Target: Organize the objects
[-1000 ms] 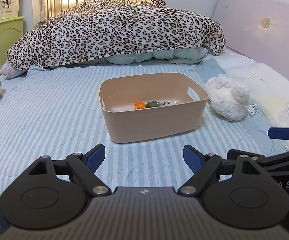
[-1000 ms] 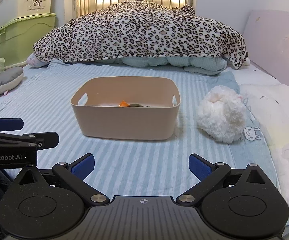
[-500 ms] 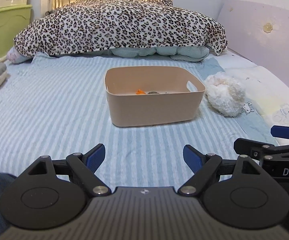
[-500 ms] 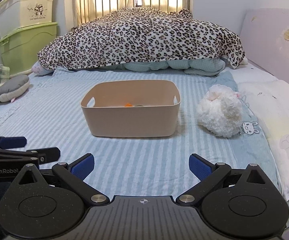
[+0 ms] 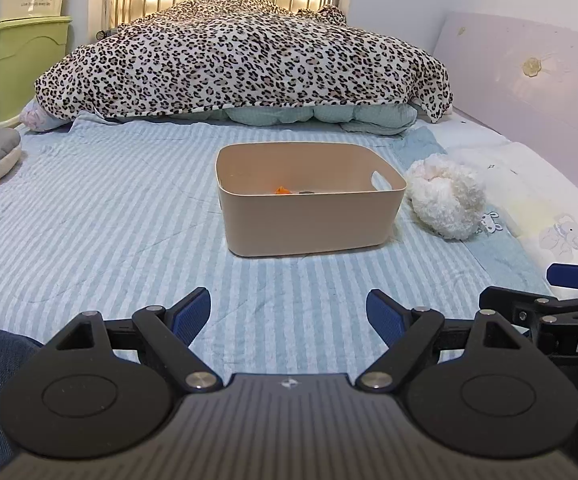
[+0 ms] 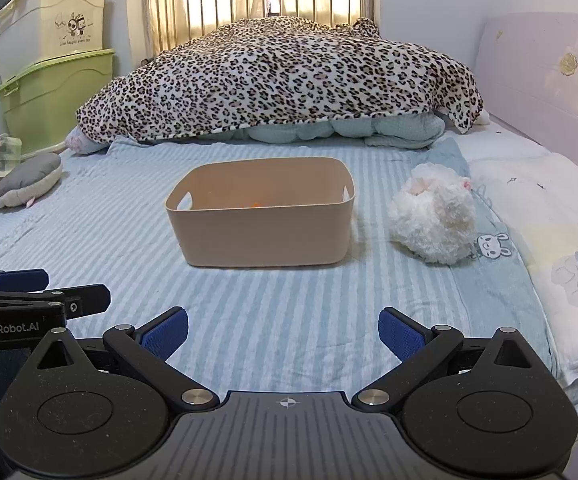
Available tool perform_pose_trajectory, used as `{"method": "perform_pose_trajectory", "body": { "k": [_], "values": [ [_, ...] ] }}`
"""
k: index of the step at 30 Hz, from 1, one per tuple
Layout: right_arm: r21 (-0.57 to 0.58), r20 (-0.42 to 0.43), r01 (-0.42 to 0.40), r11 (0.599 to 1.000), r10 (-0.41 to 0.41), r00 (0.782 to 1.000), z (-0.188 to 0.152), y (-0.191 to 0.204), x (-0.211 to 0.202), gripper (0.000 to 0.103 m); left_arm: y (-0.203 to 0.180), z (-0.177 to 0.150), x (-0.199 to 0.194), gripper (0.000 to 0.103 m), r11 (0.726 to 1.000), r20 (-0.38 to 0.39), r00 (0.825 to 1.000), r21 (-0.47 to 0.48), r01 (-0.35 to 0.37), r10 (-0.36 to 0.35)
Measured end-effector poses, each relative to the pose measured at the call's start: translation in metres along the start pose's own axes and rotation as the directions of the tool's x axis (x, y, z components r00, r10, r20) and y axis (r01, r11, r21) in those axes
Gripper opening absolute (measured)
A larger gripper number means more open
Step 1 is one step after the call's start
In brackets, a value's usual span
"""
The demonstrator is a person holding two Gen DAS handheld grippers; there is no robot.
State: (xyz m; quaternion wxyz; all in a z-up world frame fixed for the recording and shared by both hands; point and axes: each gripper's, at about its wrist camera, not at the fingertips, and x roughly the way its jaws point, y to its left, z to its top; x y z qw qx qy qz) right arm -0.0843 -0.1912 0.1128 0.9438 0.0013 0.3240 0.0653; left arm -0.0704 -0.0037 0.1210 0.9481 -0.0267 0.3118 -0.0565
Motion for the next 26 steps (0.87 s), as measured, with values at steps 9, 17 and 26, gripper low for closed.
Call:
{"method": "perform_pose_trajectory", "body": {
  "k": [9, 17, 26],
  "values": [
    [-0.001, -0.004, -0.002, 1.0, 0.002, 1.0, -0.0015, -0.0012, -0.0016, 0.103, -0.0056, -0.0022, -0.0041, 0.085, 1.0, -0.007, 1.0, 0.007, 0.016, -0.016],
    [0.006, -0.011, -0.003, 1.0, 0.003, 1.0, -0.0036, -0.0046, -0.0002, 0.103, -0.0053, -0.0029, -0.0076, 0.085, 1.0, -0.009, 1.0, 0.01, 0.023, -0.023],
    [0.001, -0.029, -0.018, 1.0, 0.018, 0.999, -0.0029, -0.0016, 0.0078, 0.103, -0.0005, -0.0014, -0.0025, 0.087, 1.0, -0.028, 1.0, 0.003, 0.007, -0.007]
  ]
}}
